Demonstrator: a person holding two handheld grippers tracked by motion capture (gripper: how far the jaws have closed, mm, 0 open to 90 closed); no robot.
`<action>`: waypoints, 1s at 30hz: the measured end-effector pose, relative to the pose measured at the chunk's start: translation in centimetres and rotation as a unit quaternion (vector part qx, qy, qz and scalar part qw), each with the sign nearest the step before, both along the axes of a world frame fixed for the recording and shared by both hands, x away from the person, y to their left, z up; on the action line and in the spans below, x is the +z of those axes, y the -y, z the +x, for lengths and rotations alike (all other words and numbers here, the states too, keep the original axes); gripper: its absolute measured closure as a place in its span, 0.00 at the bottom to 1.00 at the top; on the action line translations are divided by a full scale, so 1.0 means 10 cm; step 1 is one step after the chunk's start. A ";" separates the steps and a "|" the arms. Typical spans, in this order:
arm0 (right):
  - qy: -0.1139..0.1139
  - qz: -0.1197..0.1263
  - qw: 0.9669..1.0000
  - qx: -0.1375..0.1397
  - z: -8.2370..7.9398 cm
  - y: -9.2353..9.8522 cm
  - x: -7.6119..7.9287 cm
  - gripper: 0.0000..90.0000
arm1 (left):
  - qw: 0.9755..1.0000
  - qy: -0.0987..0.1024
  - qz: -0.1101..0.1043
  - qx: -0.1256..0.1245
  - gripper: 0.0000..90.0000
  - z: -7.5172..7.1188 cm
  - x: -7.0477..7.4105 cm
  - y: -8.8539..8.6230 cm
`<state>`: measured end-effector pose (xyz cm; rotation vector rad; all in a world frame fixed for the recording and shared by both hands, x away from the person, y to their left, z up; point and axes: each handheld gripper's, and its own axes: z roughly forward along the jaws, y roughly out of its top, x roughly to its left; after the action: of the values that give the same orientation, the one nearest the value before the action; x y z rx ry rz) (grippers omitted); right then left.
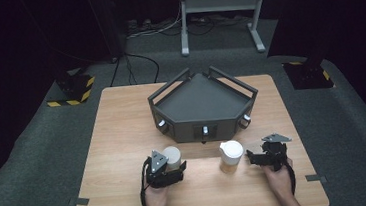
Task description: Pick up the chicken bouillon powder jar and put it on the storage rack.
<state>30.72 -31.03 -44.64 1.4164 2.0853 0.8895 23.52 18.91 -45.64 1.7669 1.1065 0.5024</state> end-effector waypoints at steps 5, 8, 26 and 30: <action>0.000 0.000 1.000 0.000 0.00 0.00 0.00 0.07 | 1.000 -0.004 0.004 -0.002 0.29 0.03 0.00 0.02; 0.000 0.000 1.000 0.000 0.00 0.00 0.00 0.07 | 1.000 -0.006 0.008 0.000 0.31 0.03 0.01 0.03; 0.000 0.000 1.000 0.000 0.00 0.00 0.00 0.07 | 1.000 -0.001 0.021 -0.002 0.35 0.01 0.05 0.05; 0.000 0.000 1.000 0.000 0.00 0.00 0.00 0.07 | 1.000 -0.010 0.019 -0.003 0.35 0.04 0.09 0.02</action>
<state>30.72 -31.03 -44.64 1.4162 2.0854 0.8898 23.89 18.67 -44.77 1.8108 1.1120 0.5061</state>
